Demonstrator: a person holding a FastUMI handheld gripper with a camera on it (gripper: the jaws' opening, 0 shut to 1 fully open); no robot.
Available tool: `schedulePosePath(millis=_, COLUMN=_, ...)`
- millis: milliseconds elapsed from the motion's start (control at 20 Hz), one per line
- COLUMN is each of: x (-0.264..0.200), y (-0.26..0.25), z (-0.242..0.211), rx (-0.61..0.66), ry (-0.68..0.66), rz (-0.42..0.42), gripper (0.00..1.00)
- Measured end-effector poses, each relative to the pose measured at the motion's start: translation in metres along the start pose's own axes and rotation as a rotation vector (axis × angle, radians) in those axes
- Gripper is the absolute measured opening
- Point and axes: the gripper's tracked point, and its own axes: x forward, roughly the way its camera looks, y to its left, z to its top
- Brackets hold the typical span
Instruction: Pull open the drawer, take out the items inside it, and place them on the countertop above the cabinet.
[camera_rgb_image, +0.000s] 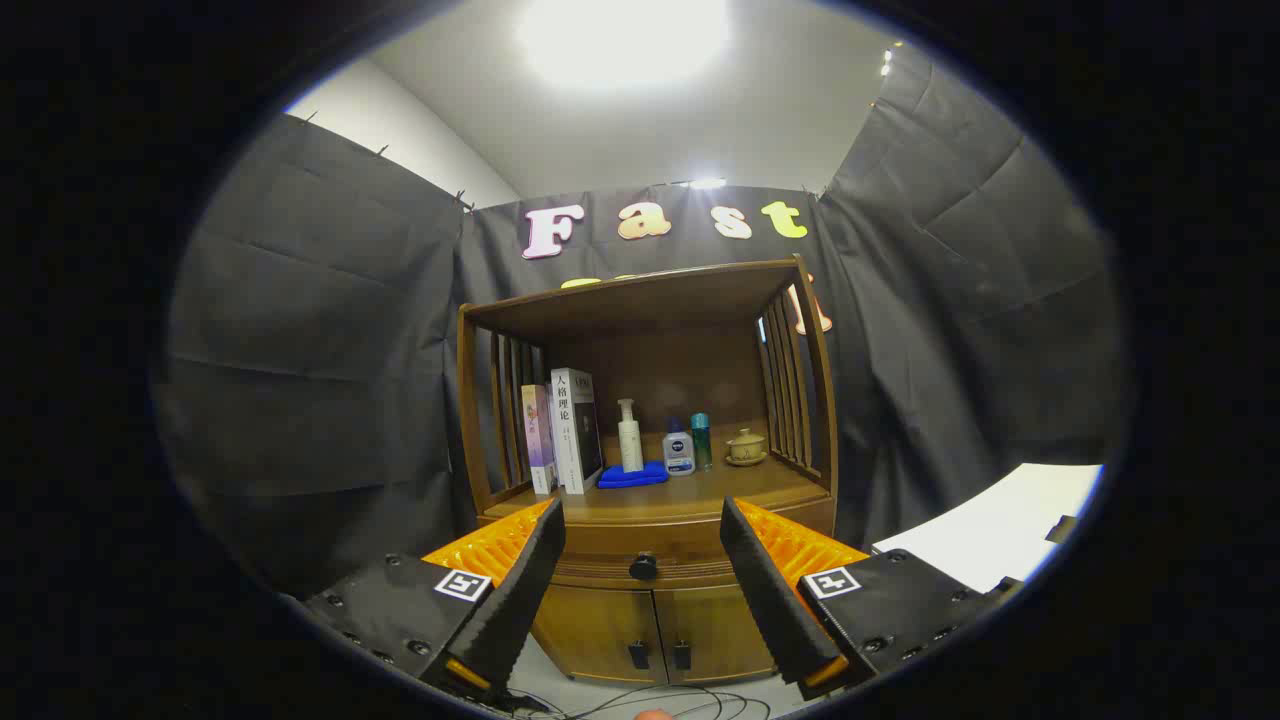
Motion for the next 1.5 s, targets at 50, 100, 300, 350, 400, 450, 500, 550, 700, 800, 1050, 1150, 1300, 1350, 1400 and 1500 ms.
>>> schedulePosePath(millis=50, x=0.000, y=0.000, z=0.000, rx=0.000, ry=0.002, rz=0.002, gripper=0.98)
schedulePosePath(millis=100, x=0.000, y=0.003, z=-0.001, rx=-0.003, ry=0.003, rz=0.004, gripper=0.98)
schedulePosePath(millis=300, x=0.001, y=0.005, z=0.001, rx=-0.019, ry=-0.004, rz=0.011, gripper=0.98)
schedulePosePath(millis=350, x=0.001, y=0.006, z=0.002, rx=-0.019, ry=-0.007, rz=0.011, gripper=0.98)
schedulePosePath(millis=400, x=0.000, y=0.005, z=0.003, rx=-0.018, ry=-0.009, rz=0.011, gripper=0.98)
schedulePosePath(millis=450, x=0.000, y=0.005, z=0.004, rx=-0.017, ry=-0.011, rz=0.011, gripper=0.98)
schedulePosePath(millis=500, x=0.001, y=0.006, z=0.003, rx=-0.013, ry=-0.012, rz=0.019, gripper=0.98)
schedulePosePath(millis=550, x=0.002, y=0.008, z=0.003, rx=-0.008, ry=-0.011, rz=0.025, gripper=0.98)
schedulePosePath(millis=700, x=0.003, y=0.004, z=0.004, rx=-0.004, ry=-0.015, rz=0.017, gripper=0.98)
schedulePosePath(millis=800, x=0.001, y=0.002, z=0.005, rx=-0.002, ry=-0.018, rz=0.011, gripper=0.98)
schedulePosePath(millis=1050, x=0.002, y=0.003, z=0.005, rx=-0.009, ry=-0.021, rz=0.012, gripper=0.98)
schedulePosePath(millis=1150, x=0.003, y=0.005, z=0.003, rx=-0.011, ry=-0.020, rz=0.018, gripper=0.98)
schedulePosePath(millis=1300, x=0.007, y=0.006, z=0.000, rx=-0.024, ry=-0.014, rz=0.021, gripper=0.97)
schedulePosePath(millis=1350, x=0.010, y=0.007, z=-0.002, rx=-0.027, ry=-0.009, rz=0.028, gripper=0.97)
schedulePosePath(millis=1400, x=0.013, y=0.008, z=-0.002, rx=-0.030, ry=-0.007, rz=0.030, gripper=0.97)
schedulePosePath(millis=1500, x=0.020, y=0.006, z=-0.003, rx=-0.033, ry=-0.007, rz=0.026, gripper=0.98)
